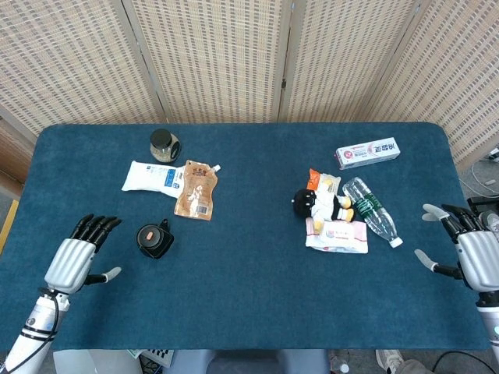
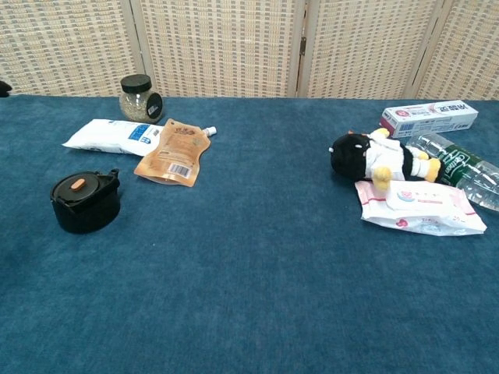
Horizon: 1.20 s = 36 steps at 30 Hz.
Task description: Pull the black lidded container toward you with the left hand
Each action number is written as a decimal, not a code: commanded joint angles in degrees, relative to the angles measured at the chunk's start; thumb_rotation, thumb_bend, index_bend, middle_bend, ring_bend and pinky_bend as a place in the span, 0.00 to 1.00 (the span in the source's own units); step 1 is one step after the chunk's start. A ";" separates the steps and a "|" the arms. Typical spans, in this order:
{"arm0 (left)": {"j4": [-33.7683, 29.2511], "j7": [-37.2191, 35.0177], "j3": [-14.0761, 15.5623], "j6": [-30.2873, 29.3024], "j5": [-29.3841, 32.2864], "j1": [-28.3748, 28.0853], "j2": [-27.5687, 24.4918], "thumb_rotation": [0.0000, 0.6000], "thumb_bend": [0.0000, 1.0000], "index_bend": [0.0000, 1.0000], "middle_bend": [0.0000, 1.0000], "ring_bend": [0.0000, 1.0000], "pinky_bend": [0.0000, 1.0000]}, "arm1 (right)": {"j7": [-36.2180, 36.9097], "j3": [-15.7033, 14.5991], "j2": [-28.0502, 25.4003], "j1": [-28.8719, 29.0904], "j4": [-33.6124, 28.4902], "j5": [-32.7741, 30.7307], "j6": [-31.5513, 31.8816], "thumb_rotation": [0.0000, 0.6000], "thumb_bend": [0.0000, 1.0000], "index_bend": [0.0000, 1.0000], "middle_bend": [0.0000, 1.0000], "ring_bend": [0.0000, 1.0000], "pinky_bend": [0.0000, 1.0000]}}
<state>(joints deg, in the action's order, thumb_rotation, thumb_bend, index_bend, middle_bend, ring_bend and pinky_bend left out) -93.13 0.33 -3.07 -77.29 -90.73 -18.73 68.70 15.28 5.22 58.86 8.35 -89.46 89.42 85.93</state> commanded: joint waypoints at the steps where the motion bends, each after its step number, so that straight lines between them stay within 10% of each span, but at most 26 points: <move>1: -0.63 -1.90 -0.17 3.81 -2.71 -3.55 -1.67 0.65 0.11 0.13 0.13 0.11 0.04 | -0.51 0.03 -0.16 -0.01 -0.54 -0.32 -0.22 1.00 0.25 0.19 0.33 0.16 0.15; 11: -0.91 -5.48 -0.61 16.17 -3.33 -12.57 -1.76 0.16 0.10 0.13 0.13 0.10 0.00 | -1.47 -0.13 -0.42 -0.45 -1.34 -1.46 -0.76 1.00 0.25 0.19 0.33 0.16 0.15; 36: 5.27 -1.27 -0.62 28.48 6.80 -20.06 4.78 0.14 0.10 0.19 0.18 0.11 0.00 | -1.56 -0.56 0.54 -0.52 -0.86 -2.92 -2.96 1.00 0.25 0.19 0.33 0.16 0.15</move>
<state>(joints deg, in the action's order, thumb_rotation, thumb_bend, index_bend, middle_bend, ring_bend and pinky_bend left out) -87.88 -0.97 -3.72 -48.83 -83.96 -38.77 73.45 13.71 4.67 59.38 7.84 -90.32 86.51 82.98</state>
